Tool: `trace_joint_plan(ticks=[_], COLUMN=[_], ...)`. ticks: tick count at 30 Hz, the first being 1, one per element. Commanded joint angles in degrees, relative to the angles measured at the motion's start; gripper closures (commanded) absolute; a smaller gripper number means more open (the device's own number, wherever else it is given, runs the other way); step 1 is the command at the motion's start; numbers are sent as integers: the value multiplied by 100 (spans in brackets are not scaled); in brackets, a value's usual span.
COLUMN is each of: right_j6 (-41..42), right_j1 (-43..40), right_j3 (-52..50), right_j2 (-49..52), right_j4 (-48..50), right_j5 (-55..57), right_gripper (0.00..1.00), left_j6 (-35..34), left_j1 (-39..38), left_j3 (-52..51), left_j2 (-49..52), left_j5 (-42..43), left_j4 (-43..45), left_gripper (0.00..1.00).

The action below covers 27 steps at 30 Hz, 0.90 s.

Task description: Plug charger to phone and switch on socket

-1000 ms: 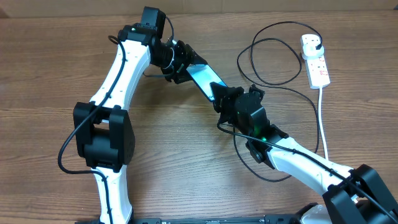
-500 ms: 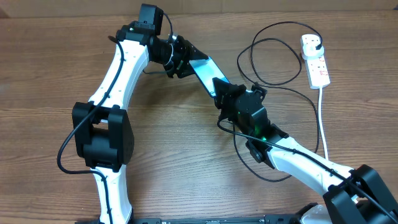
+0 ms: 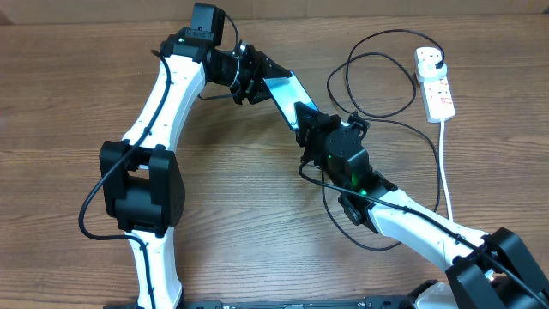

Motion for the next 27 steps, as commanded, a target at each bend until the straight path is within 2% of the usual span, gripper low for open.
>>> trace_joint_plan(ticks=[1, 14, 27], right_j6=[-85, -87, -87], right_j1=[297, 494, 514], right_j3=[136, 136, 136], right_j2=[-98, -98, -98], right_j4=[87, 214, 214], right_j5=[-551, -697, -756], right_gripper=[96, 96, 96], left_j6=[-271, -682, -933], left_j1=[-223, -358, -422], left_j3=[98, 98, 98], left_j2=[17, 17, 17], left_j5=[514, 490, 295], left_j4=[127, 636, 723], left_gripper=[59, 63, 70])
